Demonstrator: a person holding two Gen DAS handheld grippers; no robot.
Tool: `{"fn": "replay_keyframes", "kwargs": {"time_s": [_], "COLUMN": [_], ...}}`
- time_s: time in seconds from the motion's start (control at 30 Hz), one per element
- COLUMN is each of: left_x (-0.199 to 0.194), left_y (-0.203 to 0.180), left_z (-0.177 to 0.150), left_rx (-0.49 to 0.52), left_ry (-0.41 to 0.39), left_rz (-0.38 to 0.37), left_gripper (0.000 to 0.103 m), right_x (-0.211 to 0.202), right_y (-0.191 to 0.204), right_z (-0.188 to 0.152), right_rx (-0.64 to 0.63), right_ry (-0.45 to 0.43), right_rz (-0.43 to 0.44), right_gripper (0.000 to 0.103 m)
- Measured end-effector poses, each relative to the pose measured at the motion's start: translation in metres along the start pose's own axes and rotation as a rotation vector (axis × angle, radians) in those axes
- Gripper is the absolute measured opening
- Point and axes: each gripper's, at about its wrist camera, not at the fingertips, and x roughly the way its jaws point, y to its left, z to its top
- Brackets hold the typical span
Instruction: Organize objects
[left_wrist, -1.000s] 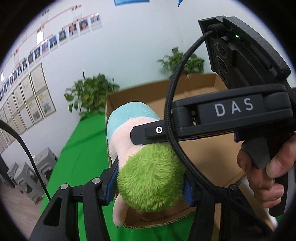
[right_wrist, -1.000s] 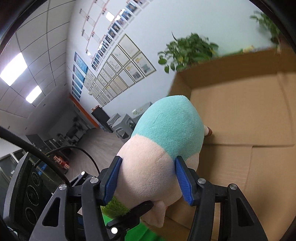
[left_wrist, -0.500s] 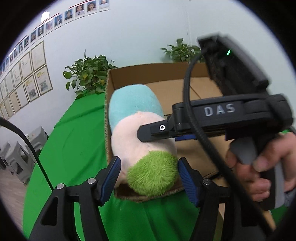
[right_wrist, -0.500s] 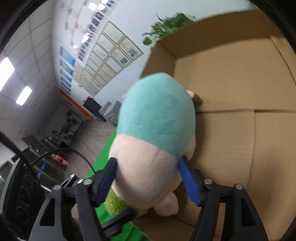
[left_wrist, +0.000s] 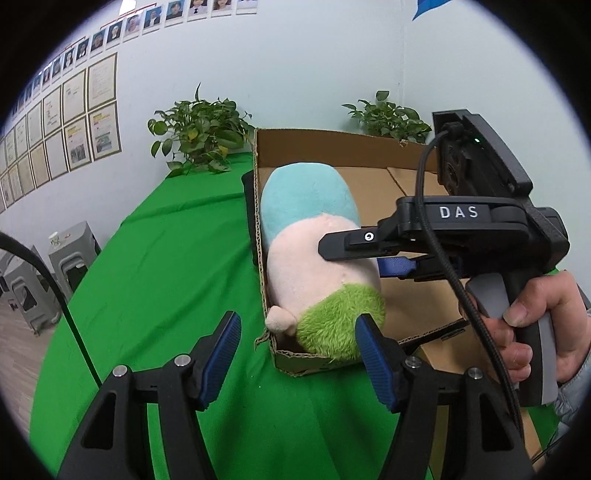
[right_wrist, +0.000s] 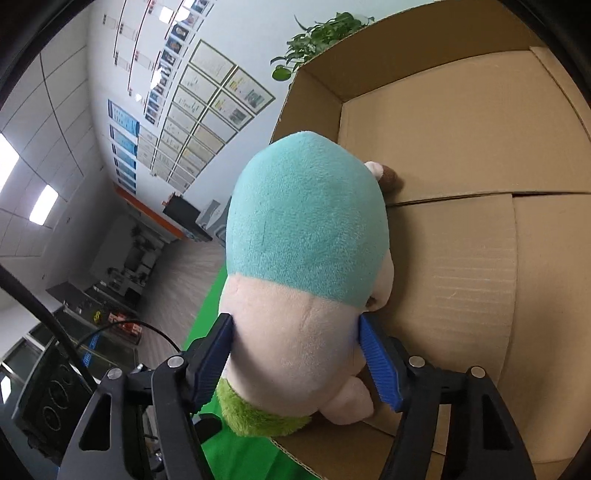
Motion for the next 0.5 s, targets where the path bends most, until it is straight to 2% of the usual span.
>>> {"fn": "replay_keyframes", "kwargs": {"time_s": [0.13,0.23,0.27,0.3,0.37,0.5], "left_x": [0.0,-0.004,-0.005,-0.007,-0.016,-0.029], "left_y": [0.003,0.004,0.006,0.005,0.003,-0.006], "left_z": [0.001,0.004,0.006,0.007,0.008,0.012], "left_rx": [-0.023,-0.03,-0.031,-0.03,-0.036,-0.039], "left_ry": [0.001,-0.01,-0.016,-0.023,-0.058,-0.108], "left_rz": [-0.003,0.011,0.016,0.022,0.038,0.06], "left_gripper": [0.064,0.064,0.065,0.07,0.08,0.081], "right_x": [-0.009,-0.031,-0.044,-0.055,-0.078,-0.127], "right_y": [0.006,0.021,0.026,0.031,0.044,0.051], "right_z": [-0.004,-0.007,-0.011,-0.014,-0.026,-0.07], "right_rx": [-0.026,-0.076,-0.088,-0.103,-0.154,-0.229], "right_ry": [-0.019,-0.095,-0.118,-0.147,-0.212,-0.285], "right_rz": [-0.055,-0.184,-0.217,-0.266,-0.417,-0.631], "right_gripper": [0.072,0.088,0.098,0.103,0.103,0.103]}}
